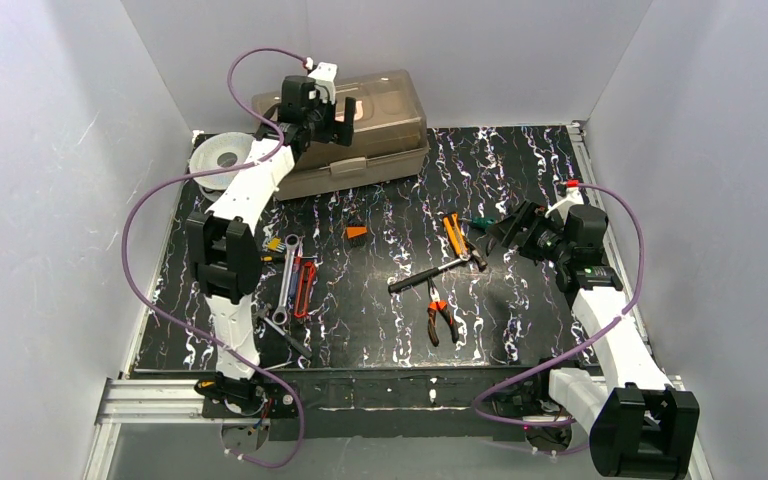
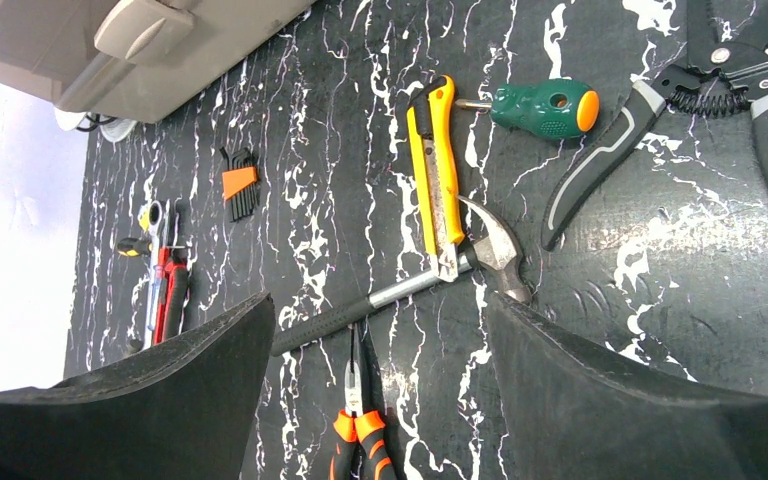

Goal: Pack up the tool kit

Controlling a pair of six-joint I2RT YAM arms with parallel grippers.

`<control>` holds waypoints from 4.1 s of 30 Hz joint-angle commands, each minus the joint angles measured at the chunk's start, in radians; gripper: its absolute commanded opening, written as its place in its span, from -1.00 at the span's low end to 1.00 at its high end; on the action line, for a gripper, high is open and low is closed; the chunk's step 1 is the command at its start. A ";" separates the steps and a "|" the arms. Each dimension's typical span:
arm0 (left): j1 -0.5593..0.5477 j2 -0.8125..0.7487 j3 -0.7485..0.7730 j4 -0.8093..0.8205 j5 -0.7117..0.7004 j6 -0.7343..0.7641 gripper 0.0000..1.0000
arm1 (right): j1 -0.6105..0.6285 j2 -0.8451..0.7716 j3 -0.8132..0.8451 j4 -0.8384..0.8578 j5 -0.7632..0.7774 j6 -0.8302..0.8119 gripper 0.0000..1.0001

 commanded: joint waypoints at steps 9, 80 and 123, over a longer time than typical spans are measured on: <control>-0.111 -0.167 -0.299 -0.099 0.153 -0.242 0.99 | 0.034 -0.037 -0.001 0.040 -0.020 -0.005 0.69; 0.120 -0.187 -0.170 -0.248 0.243 -0.331 -1.00 | 0.079 -0.018 0.071 -0.007 -0.125 0.068 0.69; -0.204 0.023 0.259 -0.303 0.264 -0.420 0.49 | 0.302 0.380 0.499 -0.073 0.316 0.186 0.67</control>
